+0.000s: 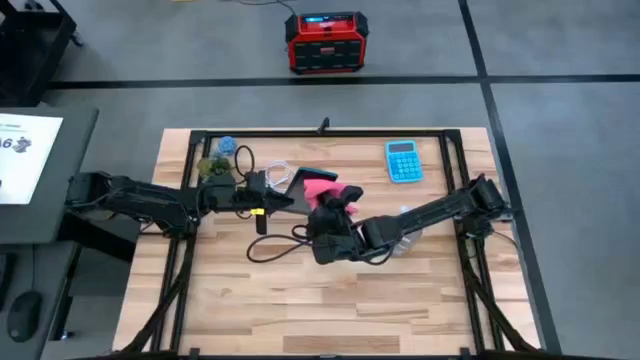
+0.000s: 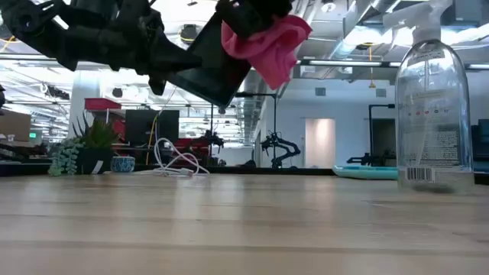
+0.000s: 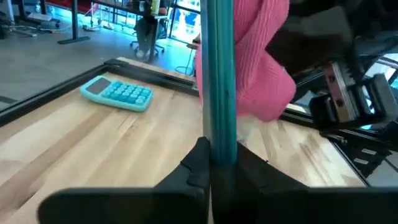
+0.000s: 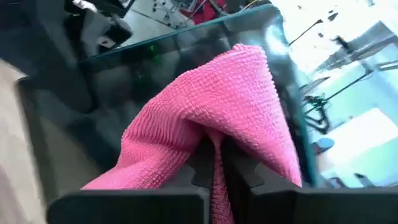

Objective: Apply microfiber cloth
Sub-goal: Wipe the front of the cellphone with the pink microfiber cloth

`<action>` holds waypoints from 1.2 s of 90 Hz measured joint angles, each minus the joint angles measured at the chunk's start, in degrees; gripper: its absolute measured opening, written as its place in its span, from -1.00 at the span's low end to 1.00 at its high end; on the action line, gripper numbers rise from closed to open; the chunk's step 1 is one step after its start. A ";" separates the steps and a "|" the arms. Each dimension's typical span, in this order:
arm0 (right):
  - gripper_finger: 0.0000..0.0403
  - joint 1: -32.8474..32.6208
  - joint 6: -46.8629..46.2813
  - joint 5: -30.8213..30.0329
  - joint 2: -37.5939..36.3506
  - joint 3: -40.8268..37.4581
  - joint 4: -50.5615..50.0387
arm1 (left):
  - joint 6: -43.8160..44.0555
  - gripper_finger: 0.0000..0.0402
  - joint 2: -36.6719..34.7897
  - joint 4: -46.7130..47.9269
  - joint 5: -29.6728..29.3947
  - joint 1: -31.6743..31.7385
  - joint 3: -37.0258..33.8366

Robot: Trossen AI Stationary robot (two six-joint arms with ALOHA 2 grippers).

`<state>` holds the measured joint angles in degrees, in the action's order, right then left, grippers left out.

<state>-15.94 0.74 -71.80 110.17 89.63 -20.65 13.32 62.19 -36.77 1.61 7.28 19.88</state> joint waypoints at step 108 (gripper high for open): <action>-1.00 -5.27 10.77 -0.03 0.98 -0.01 27.70 | 7.30 -0.94 0.00 -2.71 4.07 1.28 -0.02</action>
<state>-21.22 11.51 -71.82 111.15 89.62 7.05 20.62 62.19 -39.49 5.67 8.56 19.86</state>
